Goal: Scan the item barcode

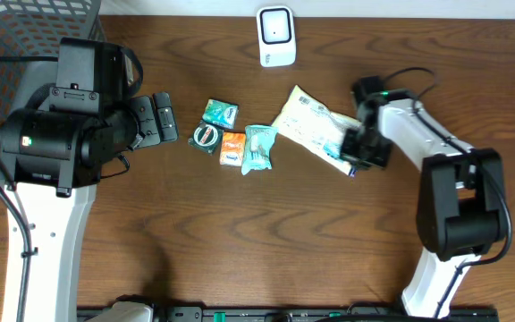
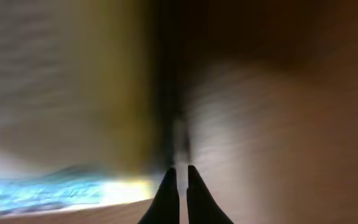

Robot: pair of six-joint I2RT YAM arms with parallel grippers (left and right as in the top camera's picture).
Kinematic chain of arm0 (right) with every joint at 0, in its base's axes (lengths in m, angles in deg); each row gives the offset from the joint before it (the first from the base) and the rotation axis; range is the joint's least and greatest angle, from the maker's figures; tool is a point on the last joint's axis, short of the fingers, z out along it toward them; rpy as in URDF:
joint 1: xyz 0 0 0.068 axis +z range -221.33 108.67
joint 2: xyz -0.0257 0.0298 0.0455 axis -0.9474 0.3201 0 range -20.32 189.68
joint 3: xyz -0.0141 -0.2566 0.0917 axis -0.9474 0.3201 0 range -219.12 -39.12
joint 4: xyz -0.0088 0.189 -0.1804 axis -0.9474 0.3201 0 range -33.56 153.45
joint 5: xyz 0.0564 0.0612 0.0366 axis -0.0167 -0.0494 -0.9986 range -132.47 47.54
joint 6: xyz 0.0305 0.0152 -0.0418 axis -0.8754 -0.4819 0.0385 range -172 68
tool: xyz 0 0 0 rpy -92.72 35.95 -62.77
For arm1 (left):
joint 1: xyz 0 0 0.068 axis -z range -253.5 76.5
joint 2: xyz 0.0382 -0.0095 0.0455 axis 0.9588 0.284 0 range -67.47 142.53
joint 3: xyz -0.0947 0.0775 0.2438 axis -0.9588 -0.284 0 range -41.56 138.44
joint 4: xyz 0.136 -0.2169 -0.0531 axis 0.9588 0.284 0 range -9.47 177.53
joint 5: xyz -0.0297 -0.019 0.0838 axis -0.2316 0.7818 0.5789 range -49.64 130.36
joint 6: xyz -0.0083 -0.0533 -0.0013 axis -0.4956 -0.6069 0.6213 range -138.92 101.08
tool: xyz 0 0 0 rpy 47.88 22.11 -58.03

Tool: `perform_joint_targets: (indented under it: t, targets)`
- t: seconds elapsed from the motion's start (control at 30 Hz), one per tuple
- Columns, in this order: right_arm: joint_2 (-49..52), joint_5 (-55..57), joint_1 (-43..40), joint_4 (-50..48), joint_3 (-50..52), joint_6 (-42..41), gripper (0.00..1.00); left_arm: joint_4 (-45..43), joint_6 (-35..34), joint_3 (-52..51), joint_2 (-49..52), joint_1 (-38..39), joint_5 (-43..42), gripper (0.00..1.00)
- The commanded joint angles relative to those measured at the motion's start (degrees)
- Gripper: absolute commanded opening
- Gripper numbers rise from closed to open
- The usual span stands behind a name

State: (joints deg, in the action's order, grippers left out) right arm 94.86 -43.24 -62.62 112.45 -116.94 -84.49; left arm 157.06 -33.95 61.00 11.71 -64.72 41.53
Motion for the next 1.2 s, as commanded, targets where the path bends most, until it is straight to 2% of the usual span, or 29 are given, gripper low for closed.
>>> perform_joint_targets:
  t: [0.0, 0.07, 0.17, 0.27, 0.33, 0.47, 0.5, 0.57, 0.77, 0.87, 0.97, 1.07, 1.17]
  targets:
    - [-3.6, 8.6, -5.1, 2.1, -1.5, 2.7, 0.01, 0.2, -0.3, -0.3, -0.1, -0.2, -0.4, 0.98]
    - [-4.9, 5.8, -7.5, 3.6, -3.3, 4.2, 0.01, 0.2, -0.3, -0.3, -0.1, -0.2, -0.4, 0.98]
    - [-7.7, -8.7, -9.9, 3.2, -6.3, 9.9, 0.01, 0.2, -0.3, -0.3, -0.1, -0.2, -0.4, 0.98]
    - [-10.4, -25.8, -9.7, -2.3, -6.8, 15.0, 0.01, 0.2, -0.3, -0.3, -0.1, -0.2, -0.4, 0.98]
    - [-11.0, -31.1, -8.2, -7.0, -6.8, 15.2, 0.01, 0.2, -0.3, -0.3, -0.1, -0.2, -0.4, 0.98]
    - [-10.1, -28.2, -2.9, -17.2, -6.8, 14.1, 0.02, 0.2, -0.3, -0.3, -0.1, -0.2, -0.4, 0.98]
    - [-9.6, -25.8, -1.0, -19.7, -6.8, 12.5, 0.11, 0.2, -0.3, -0.3, -0.1, -0.2, -0.4, 0.98]
    - [-8.1, -20.2, 2.5, -24.3, -6.8, 8.9, 0.19, 0.2, -0.3, -0.3, -0.1, -0.2, -0.4, 0.98]
    - [-2.5, -12.6, 10.3, -38.0, -6.8, 4.2, 0.29, 0.2, -0.3, -0.3, -0.1, -0.2, -0.4, 0.98]
    - [1.6, -12.4, 12.7, -46.0, -6.8, 2.8, 0.29, 0.2, -0.3, -0.3, -0.1, -0.2, -0.4, 0.98]
    - [4.5, -12.4, 13.2, -48.1, -6.8, 1.6, 0.28, 0.2, -0.3, -0.3, -0.1, -0.2, -0.4, 0.98]
    - [7.7, -12.4, 13.1, -45.3, -6.8, 1.4, 0.25, 0.2, -0.3, -0.3, -0.1, -0.2, -0.4, 0.98]
    - [9.4, -11.5, 12.9, -40.3, -6.8, 6.3, 0.18, 0.2, -0.3, -0.3, -0.1, -0.2, -0.4, 0.98]
